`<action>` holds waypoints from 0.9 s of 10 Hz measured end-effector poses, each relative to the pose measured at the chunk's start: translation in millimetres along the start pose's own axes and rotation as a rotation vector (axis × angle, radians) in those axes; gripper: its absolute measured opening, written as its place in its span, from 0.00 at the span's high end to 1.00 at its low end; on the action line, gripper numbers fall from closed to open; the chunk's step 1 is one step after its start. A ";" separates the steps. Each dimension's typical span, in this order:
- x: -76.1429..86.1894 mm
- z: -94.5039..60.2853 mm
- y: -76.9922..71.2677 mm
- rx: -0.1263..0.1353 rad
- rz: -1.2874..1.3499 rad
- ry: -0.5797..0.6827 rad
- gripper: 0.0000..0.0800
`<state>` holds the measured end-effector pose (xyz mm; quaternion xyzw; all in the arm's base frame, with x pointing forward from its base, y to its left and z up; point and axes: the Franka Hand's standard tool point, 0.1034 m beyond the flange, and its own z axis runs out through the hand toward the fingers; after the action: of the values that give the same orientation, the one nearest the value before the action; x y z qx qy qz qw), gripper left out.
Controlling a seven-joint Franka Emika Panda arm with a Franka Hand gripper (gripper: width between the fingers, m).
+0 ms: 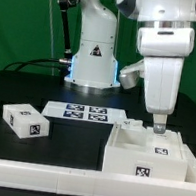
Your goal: Assemble cabinet
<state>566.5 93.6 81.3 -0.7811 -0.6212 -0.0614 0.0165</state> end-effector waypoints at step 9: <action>1.1 -24.3 -51.4 0.005 -0.069 -0.032 0.00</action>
Offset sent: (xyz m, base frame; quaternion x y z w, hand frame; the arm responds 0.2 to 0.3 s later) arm -0.0646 0.0241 0.0247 -0.0135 -0.0182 -0.0250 0.9994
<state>514.9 103.9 102.9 -0.7600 -0.6481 -0.0481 0.0064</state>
